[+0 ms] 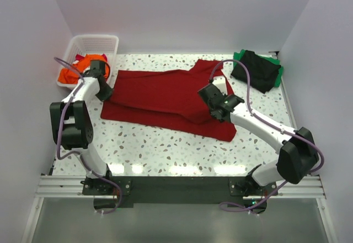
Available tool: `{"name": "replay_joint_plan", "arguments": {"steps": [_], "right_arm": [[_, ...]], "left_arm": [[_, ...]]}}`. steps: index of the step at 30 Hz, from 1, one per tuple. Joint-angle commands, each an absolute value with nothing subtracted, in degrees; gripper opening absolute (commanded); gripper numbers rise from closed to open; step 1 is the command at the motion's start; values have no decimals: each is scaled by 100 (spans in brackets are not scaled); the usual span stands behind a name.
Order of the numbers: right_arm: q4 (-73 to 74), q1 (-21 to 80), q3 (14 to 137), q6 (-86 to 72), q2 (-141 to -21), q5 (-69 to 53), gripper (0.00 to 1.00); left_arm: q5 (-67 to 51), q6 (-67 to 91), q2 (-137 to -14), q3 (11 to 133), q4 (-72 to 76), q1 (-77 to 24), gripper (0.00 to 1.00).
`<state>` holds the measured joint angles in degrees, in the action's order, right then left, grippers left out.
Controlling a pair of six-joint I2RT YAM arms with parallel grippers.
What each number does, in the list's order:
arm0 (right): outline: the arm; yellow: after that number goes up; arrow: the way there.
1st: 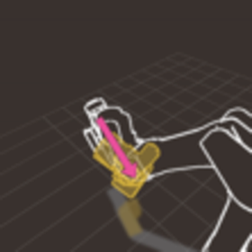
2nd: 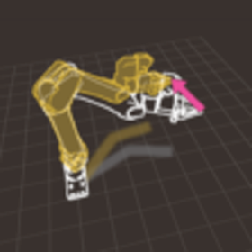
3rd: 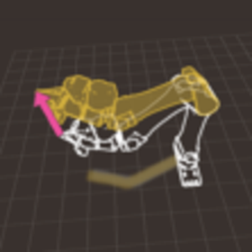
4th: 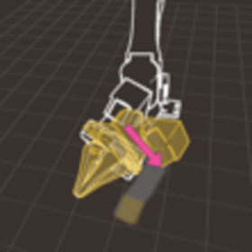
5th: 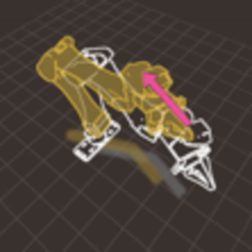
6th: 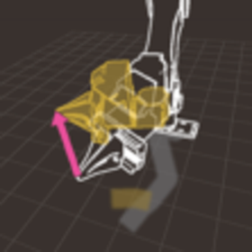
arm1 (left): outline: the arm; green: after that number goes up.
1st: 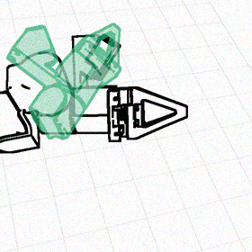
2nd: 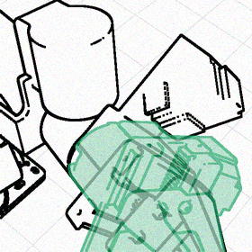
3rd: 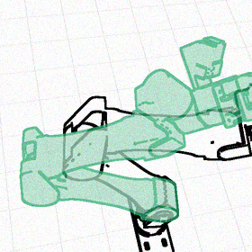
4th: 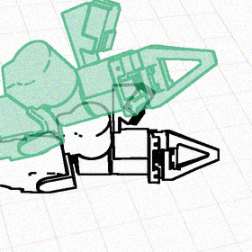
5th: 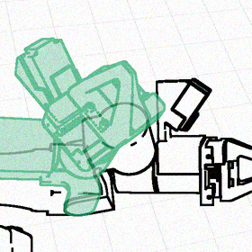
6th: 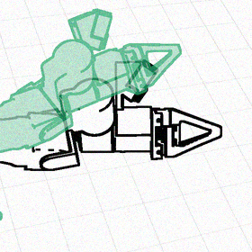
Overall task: Fold and stack the t-shirts
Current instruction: Fold the tshirt
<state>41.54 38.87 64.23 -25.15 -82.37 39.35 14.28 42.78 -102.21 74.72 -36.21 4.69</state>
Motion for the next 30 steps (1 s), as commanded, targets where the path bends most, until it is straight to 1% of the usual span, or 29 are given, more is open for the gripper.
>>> {"name": "replay_joint_plan", "arguments": {"steps": [1, 9, 12, 13, 14, 15, 16, 17, 18, 20, 22, 25, 30], "right_arm": [[3964, 3771, 6600, -2364, -8402, 3955, 0], [3902, 3560, 6706, -2355, -8736, 3780, 0], [3937, 3542, 6811, -2382, -8938, 3744, 1], [3929, 3542, 6855, -2382, -8982, 3753, 11], [3929, 3533, 6890, -2399, -9035, 3762, 35], [3911, 3498, 6908, -2417, -9113, 3762, 46], [3833, 3472, 6934, -2426, -9149, 3744, 54], [3780, 3454, 6961, -2452, -9202, 3735, 64], [3718, 3358, 6978, -2470, -9246, 3692, 68], [3586, 3287, 7145, -2505, -9421, 3595, 71], [3533, 3243, 7390, -2487, -9623, 3560, 71], [3551, 3243, 7645, -2417, -9729, 3481, 71], [3629, 3252, 7585, -2276, -9607, 2972, 70]], "left_arm": [[1398, 4184, -10485, 7927, -3366, 422, 0], [1283, 3999, -11047, 8297, -3305, 378, 0], [1213, 3876, -11258, 8393, -3252, 369, 20], [1213, 3850, -11294, 8402, -3226, 369, 36], [1204, 3754, -11337, 8385, -3086, 369, 41], [1230, 3727, -11338, 8350, -3007, 369, 44], [1204, 3692, -11320, 8263, -2901, 369, 51], [1222, 3613, -11233, 8192, -2613, 352, 53], [1317, 3612, -11163, 8104, -2462, 343, 57], [1310, 3516, -10952, 7902, -2049, 325, 60], [1310, 3446, -10811, 7831, -1908, 316, 61], [1327, 3349, -10636, 7840, -1951, 281, 62], [1178, 3349, -10319, 7814, -2197, 229, 62]]}}
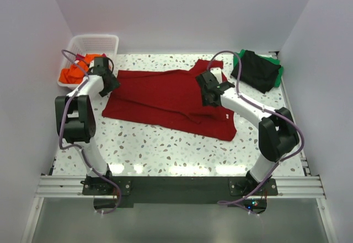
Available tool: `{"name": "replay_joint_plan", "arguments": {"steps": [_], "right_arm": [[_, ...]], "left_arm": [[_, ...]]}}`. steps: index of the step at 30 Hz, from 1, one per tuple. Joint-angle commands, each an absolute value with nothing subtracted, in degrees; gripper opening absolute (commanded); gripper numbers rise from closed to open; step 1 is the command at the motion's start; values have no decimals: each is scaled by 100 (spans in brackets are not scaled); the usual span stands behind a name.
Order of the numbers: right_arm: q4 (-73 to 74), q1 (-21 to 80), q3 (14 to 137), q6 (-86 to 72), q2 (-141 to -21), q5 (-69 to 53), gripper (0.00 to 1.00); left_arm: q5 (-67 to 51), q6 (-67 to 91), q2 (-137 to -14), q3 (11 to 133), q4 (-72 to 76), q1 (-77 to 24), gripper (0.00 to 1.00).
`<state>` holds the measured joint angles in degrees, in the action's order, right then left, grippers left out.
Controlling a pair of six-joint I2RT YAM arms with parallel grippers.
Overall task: Fold and stack the t-shirts
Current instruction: Fold the tshirt
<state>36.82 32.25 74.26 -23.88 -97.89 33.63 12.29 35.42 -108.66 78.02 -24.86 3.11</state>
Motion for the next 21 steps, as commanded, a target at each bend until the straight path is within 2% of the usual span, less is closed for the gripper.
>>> {"name": "replay_joint_plan", "arguments": {"steps": [1, 10, 21], "right_arm": [[3647, 3261, 7472, -2276, -9563, 2910, 70], [3806, 3348, 6689, -2452, -9220, 2172, 61], [3779, 3533, 6706, -2356, -9492, 1600, 59]], "left_arm": [[1169, 3340, -10214, 7770, -2267, 194, 62], [923, 3349, -9783, 7313, -2663, -430, 61], [747, 3524, -9536, 6636, -2751, -809, 58]]}}
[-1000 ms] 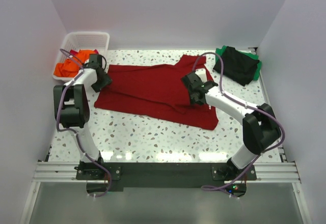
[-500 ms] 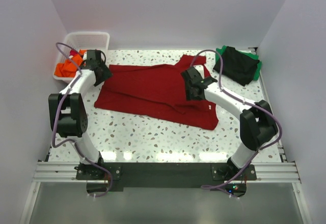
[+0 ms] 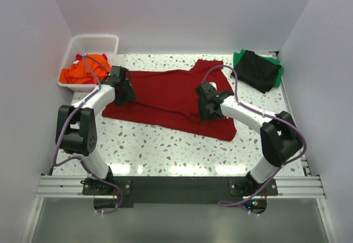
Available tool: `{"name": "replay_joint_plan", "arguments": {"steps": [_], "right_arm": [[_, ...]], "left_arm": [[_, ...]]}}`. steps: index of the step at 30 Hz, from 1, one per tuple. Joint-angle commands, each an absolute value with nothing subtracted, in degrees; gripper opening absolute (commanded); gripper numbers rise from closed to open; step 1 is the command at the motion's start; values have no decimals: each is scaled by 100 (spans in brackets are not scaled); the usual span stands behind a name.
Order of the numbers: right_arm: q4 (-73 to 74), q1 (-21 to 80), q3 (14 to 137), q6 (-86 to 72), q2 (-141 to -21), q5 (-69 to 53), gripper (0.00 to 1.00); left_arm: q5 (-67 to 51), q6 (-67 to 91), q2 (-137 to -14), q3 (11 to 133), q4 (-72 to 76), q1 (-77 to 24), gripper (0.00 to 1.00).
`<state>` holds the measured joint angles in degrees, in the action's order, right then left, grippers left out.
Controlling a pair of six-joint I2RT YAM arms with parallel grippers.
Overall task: Fold and stack the t-shirts
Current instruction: Fold the tshirt
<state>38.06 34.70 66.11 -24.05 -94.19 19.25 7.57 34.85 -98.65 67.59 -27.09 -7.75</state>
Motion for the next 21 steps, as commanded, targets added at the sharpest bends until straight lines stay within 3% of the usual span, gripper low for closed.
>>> {"name": "replay_joint_plan", "arguments": {"steps": [1, 21], "right_arm": [[3771, 3559, 6689, -2355, -9518, 1600, 59], [3217, 3621, 6653, -2338, -10195, 1582, 56]], "left_arm": [[756, 3533, -9536, 6610, -2768, -817, 58], [2215, 4983, -9509, 6056, -3902, -853, 56]]}}
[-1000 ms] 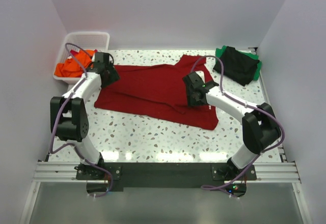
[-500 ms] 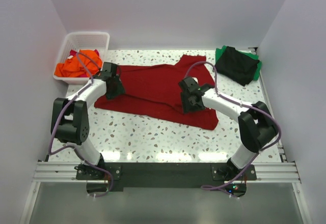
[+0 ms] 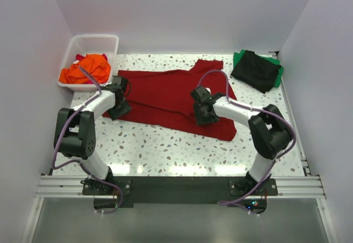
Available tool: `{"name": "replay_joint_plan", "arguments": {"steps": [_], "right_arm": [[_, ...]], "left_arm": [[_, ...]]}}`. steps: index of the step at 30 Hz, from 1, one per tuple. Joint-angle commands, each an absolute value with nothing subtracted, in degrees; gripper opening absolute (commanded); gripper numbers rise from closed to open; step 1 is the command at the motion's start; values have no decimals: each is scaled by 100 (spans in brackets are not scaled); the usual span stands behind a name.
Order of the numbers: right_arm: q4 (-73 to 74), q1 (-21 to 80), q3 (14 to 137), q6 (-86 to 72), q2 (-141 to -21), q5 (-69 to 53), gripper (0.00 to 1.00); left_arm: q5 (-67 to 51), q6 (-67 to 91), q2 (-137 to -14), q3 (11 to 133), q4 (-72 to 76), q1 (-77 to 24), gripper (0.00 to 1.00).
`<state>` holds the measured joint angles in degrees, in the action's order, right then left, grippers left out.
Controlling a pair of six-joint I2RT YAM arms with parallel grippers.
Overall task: Fold and stack the t-shirts
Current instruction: Fold the tshirt
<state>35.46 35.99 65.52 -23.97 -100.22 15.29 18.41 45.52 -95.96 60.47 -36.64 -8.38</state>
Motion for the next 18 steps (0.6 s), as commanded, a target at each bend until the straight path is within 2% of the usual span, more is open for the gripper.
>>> {"name": "replay_joint_plan", "arguments": {"steps": [1, 12, 18], "right_arm": [[3208, 3612, 6697, -2329, -10326, 1626, 56], [2927, 3595, 7523, -2189, -11021, 2039, 54], [3032, 3586, 7673, -2136, -10926, 2013, 52]], "left_arm": [[2232, 5001, -9536, 6056, -3928, -853, 56], [2259, 5115, -9712, 6056, -4008, -861, 57], [2285, 5071, -9747, 6126, -4052, -844, 57]]}}
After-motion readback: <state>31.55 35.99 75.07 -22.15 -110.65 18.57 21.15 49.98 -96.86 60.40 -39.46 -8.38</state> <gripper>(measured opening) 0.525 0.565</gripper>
